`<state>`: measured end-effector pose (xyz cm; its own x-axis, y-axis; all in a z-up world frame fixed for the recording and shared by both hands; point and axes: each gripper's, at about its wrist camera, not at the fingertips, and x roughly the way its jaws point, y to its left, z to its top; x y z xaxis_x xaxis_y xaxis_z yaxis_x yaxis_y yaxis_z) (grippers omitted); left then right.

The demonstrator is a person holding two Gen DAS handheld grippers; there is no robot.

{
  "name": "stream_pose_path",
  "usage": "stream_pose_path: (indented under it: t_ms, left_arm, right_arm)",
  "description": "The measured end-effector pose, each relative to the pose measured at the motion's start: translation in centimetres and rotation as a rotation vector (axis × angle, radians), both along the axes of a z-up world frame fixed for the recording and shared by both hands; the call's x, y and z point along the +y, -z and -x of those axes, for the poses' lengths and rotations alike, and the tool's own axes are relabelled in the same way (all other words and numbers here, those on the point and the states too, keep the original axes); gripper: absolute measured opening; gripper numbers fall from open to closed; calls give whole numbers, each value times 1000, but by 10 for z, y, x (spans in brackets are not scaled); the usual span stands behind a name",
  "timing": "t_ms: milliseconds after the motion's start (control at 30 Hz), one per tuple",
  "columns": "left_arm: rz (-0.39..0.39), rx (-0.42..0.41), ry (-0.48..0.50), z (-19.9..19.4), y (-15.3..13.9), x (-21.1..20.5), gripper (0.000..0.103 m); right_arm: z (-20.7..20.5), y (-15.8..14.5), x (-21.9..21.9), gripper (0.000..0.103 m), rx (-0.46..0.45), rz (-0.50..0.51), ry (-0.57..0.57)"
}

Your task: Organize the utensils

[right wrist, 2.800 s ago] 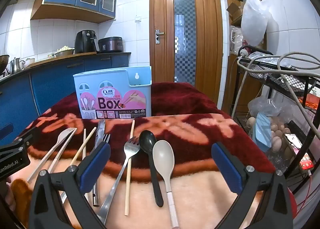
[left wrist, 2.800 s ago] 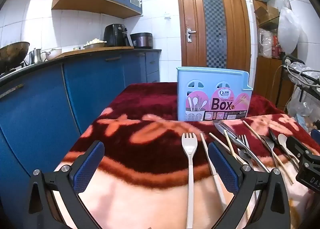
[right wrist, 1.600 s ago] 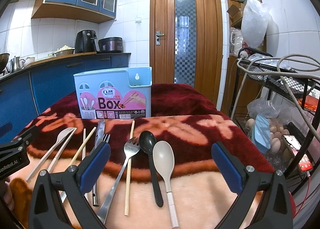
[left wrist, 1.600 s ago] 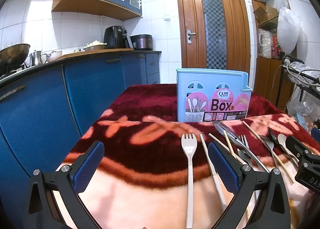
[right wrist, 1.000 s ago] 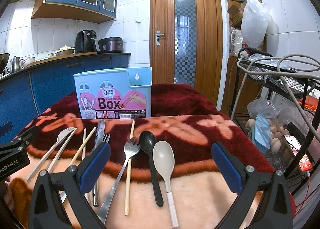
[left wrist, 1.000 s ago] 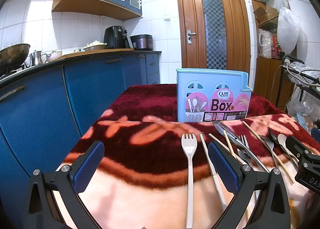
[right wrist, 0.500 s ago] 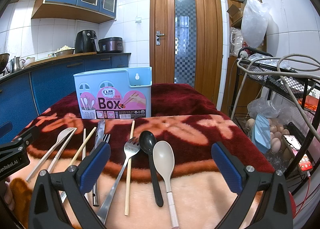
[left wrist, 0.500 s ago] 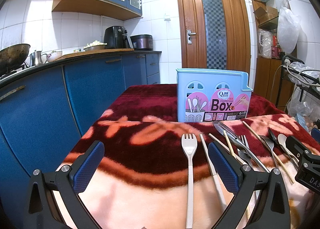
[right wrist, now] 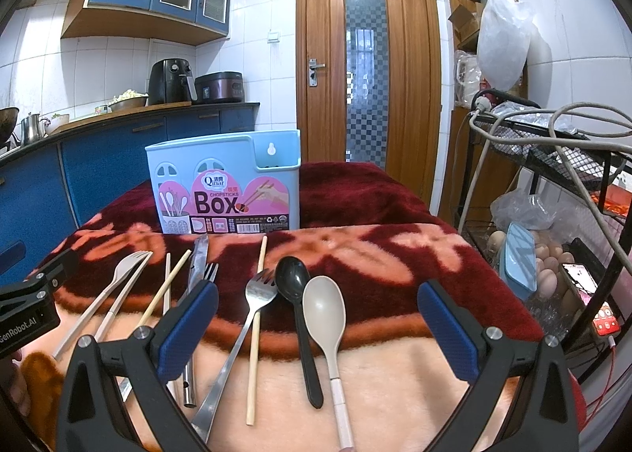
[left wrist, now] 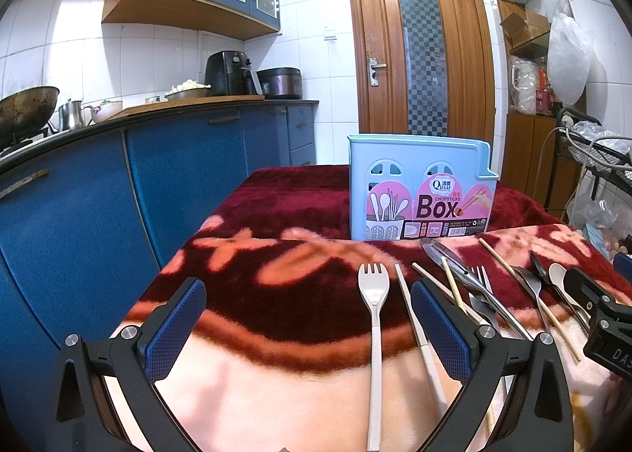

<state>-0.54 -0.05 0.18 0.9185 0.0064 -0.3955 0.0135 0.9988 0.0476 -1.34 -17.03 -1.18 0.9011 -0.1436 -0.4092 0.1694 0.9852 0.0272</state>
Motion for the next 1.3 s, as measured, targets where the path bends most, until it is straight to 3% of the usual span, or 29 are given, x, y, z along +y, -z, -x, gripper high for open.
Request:
stream_pose_path:
  t_ms: [367,533,733,967,1033,1100,1300]
  left_arm:
    - [9,37,16,-7,-2,3,103]
    - [-5,65,13,-13,-7,6,103]
    - [-40,144,53,-26,-23,10,103]
    - [-72,311,129,-49,-34,11,103]
    - [-102,370,181,-55,-32,5,103]
    - [-143,425,218,-60,-26,-3,99]
    - [-169,582,283,-76,-9,-17,69]
  right_arm:
    - [1,-2,-4,103,10,-11,-9]
    - [-7,0,-4,103,69,-41,-54]
    - [-13,-10,1,103,213,-12,-148]
    - [-31,-22,-12,103,424,-1,-212]
    - [-37,-25,-16,99,500,-9,-232]
    - [-41,-26,-19,92,549,-6,-240]
    - [-52,-17,-25,78,725,-39,-243]
